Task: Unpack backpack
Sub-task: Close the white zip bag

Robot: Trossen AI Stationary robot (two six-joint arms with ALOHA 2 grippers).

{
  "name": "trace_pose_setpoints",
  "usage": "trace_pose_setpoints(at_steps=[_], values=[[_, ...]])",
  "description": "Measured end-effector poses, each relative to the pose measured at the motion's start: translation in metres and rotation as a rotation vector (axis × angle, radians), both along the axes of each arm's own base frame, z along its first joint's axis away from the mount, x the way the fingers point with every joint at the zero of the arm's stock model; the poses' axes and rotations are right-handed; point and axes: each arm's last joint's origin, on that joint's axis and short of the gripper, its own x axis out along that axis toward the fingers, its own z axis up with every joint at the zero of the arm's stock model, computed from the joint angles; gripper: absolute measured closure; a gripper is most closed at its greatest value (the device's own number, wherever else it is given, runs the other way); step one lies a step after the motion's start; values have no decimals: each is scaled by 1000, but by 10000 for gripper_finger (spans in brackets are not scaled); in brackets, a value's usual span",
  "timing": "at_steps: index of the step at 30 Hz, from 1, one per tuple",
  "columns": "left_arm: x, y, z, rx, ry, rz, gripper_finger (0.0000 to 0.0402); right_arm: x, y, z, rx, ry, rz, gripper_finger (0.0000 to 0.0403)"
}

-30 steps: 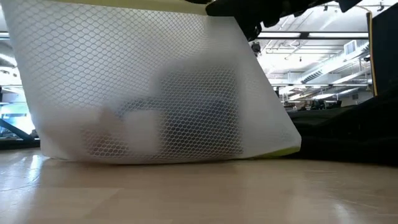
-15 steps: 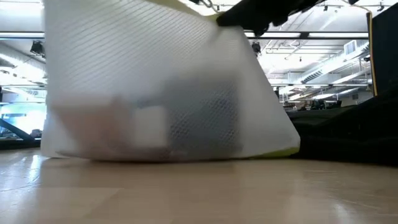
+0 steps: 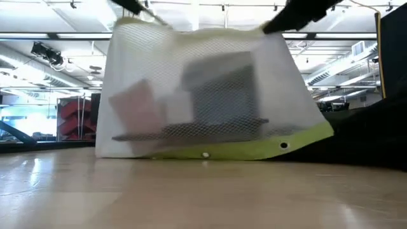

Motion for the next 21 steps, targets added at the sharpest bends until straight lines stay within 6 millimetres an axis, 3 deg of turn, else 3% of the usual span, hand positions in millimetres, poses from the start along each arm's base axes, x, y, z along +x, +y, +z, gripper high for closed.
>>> trace_pose_setpoints(at_steps=[6, 10, 21], values=[[-34, 5, 1, -120, 148, 117, 401, -16, -6, 0, 15, 67, -54, 403], [-45, 3, -4, -282, 276, 164, 401, -19, -9, 2, 11, 63, -65, 403], [-40, 11, -2, -191, 164, 182, 401, -7, -29, 13, -31, -39, -62, 403]])
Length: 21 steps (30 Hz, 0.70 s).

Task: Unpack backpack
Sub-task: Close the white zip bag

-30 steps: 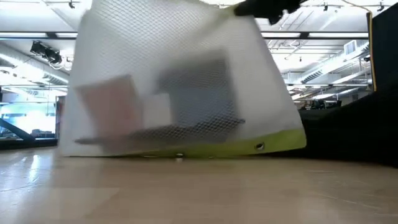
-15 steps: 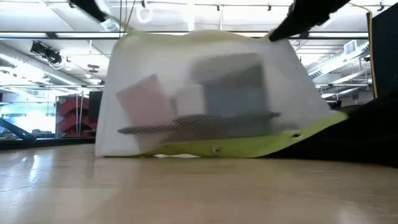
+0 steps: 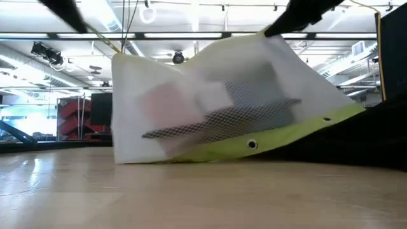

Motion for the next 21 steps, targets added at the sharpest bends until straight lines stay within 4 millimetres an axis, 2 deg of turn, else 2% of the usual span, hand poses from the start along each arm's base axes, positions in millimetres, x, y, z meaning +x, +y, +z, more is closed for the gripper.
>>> trace_pose_setpoints(at_steps=[5, 10, 14, 18, 21], values=[[6, 19, 13, 163, -162, 20, 401, 8, -23, 15, -71, -133, -32, 403], [4, 48, 33, 349, -256, 39, 401, 14, -58, 34, -130, -325, -31, 403], [-2, 71, 53, 471, -313, 86, 401, 15, -88, 44, -119, -466, 42, 403], [-11, 84, 77, 531, -362, 122, 401, 18, -105, 40, -64, -490, 151, 402], [-10, 84, 86, 543, -360, 109, 401, 28, -103, 28, 9, -440, 236, 402]])
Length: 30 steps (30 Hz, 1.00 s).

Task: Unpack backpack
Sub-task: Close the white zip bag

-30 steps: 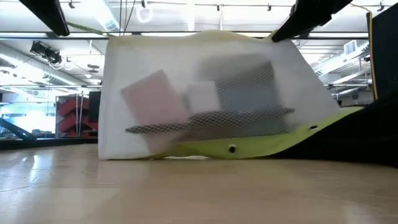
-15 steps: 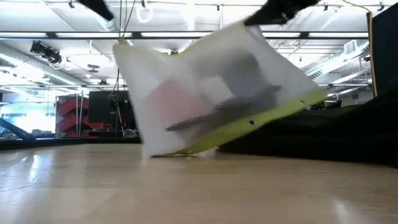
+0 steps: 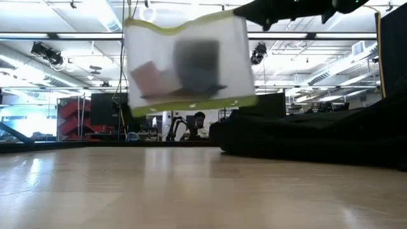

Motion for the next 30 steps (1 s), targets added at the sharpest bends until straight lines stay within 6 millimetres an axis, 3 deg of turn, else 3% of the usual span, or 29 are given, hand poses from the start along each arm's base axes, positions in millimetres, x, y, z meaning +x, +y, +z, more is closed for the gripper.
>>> trace_pose_setpoints(at_steps=[5, 14, 22, 30], values=[[14, -16, -13, -112, 79, -94, 401, 31, 24, -35, 50, 166, 167, 402], [41, -62, -105, -337, 318, -199, 401, 79, 97, -120, 56, 451, 423, 402], [46, -110, -163, -468, 319, -230, 397, 85, 142, -165, 77, 599, 489, 402], [45, -135, -182, -524, 279, -271, 340, 83, 153, -182, 121, 689, 496, 402]])
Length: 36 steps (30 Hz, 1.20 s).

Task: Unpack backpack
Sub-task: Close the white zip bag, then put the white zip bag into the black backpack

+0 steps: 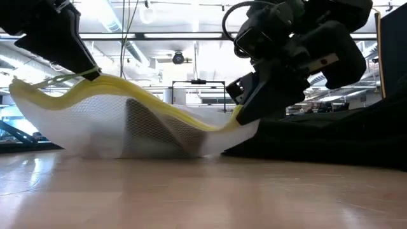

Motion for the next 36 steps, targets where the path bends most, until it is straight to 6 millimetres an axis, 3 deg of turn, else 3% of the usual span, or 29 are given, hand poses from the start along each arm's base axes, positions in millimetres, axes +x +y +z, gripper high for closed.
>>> trace_pose_setpoints(at_steps=[5, 9, 18, 23, 29, 36], values=[[-7, -3, 3, -25, 17, -10, 287, 1, -5, 2, 40, 9, -45, 399], [-14, -2, 9, -43, 13, -1, 246, 0, -8, 13, 48, -23, -53, 369], [-17, -1, 13, -66, 0, 24, 175, -16, -12, 73, 33, -223, -40, 249], [-19, 0, 14, -56, 0, 33, 159, -42, -21, 103, -63, -217, -182, 205], [-19, 1, 15, -24, -15, 27, 158, -68, -31, 121, -154, -182, -351, 204], [-14, 6, 15, 23, -19, 21, 165, -58, -27, 116, -139, -206, -346, 227]])
